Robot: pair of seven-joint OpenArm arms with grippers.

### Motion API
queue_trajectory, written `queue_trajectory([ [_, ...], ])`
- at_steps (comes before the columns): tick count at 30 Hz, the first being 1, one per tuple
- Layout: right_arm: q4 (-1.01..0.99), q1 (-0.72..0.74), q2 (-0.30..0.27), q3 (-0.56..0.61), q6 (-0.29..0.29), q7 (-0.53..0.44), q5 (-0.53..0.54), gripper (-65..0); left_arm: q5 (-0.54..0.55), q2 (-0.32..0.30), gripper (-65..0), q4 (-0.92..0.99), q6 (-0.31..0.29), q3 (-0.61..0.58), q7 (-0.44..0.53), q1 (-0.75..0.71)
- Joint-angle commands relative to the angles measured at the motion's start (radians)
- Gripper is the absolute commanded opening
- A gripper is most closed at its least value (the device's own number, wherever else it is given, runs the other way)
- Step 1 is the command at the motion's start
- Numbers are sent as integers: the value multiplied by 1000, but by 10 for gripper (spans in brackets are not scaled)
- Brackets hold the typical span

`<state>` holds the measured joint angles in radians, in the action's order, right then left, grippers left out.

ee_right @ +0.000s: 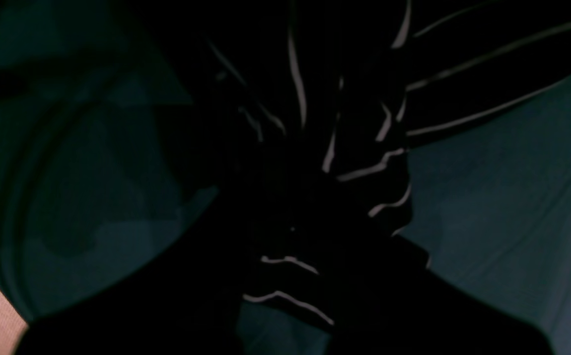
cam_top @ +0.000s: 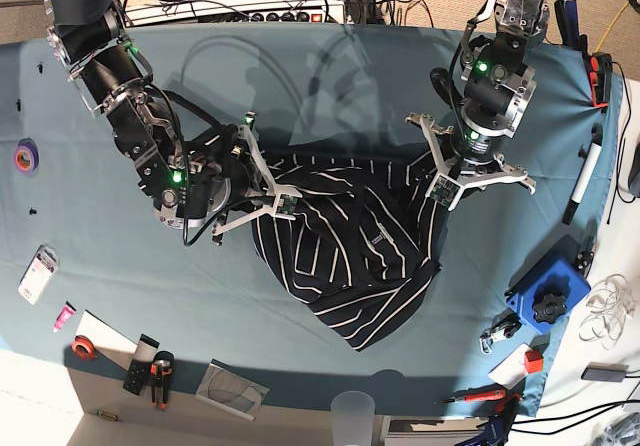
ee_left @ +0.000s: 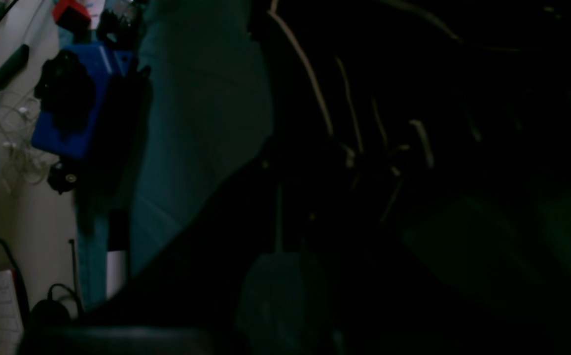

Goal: Layout the t-shirt on the table in an organized manner, then fold the t-shirt properly
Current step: 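Pull the shirt with the right gripper away from the left gripper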

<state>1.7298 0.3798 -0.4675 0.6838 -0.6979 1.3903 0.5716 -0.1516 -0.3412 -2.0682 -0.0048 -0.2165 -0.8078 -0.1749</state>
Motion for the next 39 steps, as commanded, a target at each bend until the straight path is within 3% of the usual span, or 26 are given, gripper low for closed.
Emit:
queue_trajectory([
  [1, 14, 25, -7, -11, 0, -46, -25, -650, -7, -5, -650, -19, 8, 3, 23, 6],
  [6, 14, 32, -5, -75, 0, -282, -94, -650, -7, -5, -650, -19, 8, 3, 23, 6],
  [10, 14, 33, 33, -213, 21, -299, -101, -650, -8, -5, -650, -19, 8, 3, 22, 6],
  [14, 1, 33, 56, -370, 90, -340, -102, -650, -8, -5, -650, -19, 8, 3, 22, 6],
  [18, -77, 33, 71, -504, 95, -393, -138, -650, -20, -5, -650, -19, 8, 3, 23, 9],
  [22, -221, 33, 75, -604, 97, -520, -184, -650, -58, -5, -650, -19, 8, 3, 23, 29],
  [26, -372, 53, 83, -683, 98, -601, -200, -650, -57, -5, -650, -19, 8, 3, 23, 47],
  [30, -523, 106, 102, -743, 151, -667, -223, -650, -57, -5, -650, -19, 8, 3, 23, 59],
  [33, -616, 153, 111, -782, 156, -711, -229, -650, -56, -5, -650, -19, 8, 3, 23, 61],
  [37, -672, 208, 116, -814, 164, -741, -238, -650, -53, -5, -650, -19, 8, 3, 22, 61],
  [39, -672, 238, 123, -830, 203, -752, -268, -650, -53, -5, -650, -19, 8, 3, 22, 61],
])
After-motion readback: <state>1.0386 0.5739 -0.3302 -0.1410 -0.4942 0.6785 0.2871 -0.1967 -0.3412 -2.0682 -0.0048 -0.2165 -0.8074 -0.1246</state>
